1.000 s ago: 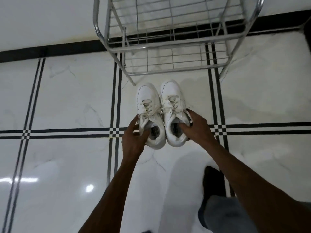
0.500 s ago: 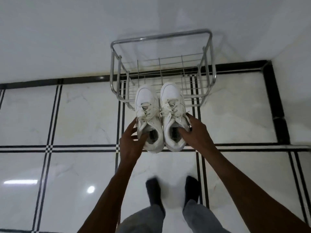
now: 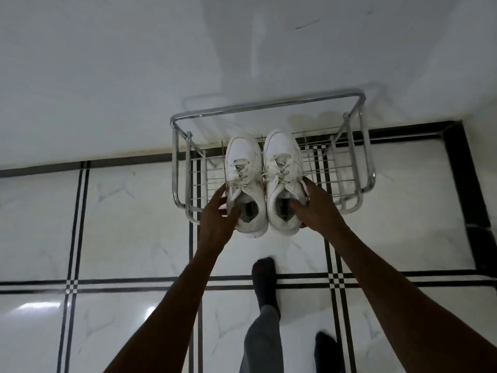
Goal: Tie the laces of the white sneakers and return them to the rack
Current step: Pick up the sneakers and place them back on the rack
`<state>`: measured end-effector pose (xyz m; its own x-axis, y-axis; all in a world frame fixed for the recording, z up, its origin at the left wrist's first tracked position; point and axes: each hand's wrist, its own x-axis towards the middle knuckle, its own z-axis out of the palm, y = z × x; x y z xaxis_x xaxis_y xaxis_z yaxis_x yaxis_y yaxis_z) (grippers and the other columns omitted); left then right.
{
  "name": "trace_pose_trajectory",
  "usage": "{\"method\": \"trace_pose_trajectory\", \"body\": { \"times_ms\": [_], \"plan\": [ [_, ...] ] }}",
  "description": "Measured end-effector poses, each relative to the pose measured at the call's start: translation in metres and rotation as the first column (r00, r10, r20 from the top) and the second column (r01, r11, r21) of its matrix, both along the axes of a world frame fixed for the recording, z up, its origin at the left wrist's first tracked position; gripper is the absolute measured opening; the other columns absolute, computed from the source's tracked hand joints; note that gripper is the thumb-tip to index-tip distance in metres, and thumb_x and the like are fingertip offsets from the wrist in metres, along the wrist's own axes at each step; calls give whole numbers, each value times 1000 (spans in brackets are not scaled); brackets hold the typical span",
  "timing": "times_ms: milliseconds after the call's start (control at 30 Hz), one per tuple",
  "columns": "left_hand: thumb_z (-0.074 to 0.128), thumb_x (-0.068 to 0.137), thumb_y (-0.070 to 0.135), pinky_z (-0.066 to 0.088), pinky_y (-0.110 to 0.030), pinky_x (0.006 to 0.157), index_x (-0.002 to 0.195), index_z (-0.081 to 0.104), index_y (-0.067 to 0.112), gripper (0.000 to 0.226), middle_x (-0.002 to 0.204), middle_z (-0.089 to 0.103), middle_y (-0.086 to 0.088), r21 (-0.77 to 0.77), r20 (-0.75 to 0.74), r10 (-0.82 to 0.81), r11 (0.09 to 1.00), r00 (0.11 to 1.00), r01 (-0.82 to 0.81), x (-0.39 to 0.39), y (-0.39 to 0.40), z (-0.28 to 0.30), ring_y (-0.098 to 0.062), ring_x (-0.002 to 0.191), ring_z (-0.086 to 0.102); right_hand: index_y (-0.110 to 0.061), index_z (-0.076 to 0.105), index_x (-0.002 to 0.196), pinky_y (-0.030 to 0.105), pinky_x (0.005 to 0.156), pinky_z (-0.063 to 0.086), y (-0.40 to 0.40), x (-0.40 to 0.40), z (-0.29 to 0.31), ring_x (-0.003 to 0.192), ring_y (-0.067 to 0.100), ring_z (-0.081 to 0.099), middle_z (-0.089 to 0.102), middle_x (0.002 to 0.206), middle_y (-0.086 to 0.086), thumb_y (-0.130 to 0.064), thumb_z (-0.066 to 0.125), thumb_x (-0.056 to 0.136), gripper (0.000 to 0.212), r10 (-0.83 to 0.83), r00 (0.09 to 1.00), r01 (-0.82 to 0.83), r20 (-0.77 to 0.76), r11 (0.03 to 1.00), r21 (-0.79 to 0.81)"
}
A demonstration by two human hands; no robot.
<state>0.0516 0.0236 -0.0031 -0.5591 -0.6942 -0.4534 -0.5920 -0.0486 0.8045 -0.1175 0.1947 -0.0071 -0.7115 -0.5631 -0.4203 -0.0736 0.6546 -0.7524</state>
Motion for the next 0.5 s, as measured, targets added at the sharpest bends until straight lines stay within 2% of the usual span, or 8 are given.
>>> {"method": "trace_pose_trajectory", "body": {
  "times_ms": [133,200,300,400,500],
  "plan": [
    [68,90,3,66,-40,67,152,46,23,69,122,70,-4,-12,7,-39,999,999,39,-21,-22,-17,-15,93,73,-15,49,141,47,87,58,-16,-20,-16,105,27,67,68,118,12,-27,65,84,60,10,999,-11,47,1000,10],
    [68,91,3,65,-33,65,153,44,21,69,125,69,-5,-16,16,-69,997,997,70,-27,-26,-23,-8,93,72,-18,46,144,50,86,59,-20,-26,-22,110,27,66,66,123,12,-26,65,86,62,-7,997,5,72,999,37],
    [68,92,4,61,-22,59,154,43,18,68,129,68,-9,-23,19,-93,995,995,94,-32,-27,-29,-6,94,70,-15,43,146,50,99,52,-20,-29,-26,121,30,61,62,133,14,-23,63,90,60,-11,997,3,79,996,90],
    [68,94,8,59,-18,57,154,44,19,66,126,70,-9,-40,15,-95,995,995,96,-34,-29,-34,-6,93,71,-12,40,148,48,105,48,-20,-31,-34,126,31,57,59,138,15,-21,61,92,60,-12,996,4,90,996,91],
    [70,95,24,59,-17,57,154,44,22,65,125,70,-5,-64,45,-124,990,991,126,-33,-28,-29,-6,90,72,-12,37,150,46,109,45,-18,-29,-26,131,30,54,56,142,15,-24,63,93,64,13,998,-19,57,993,114]
  ]
}}
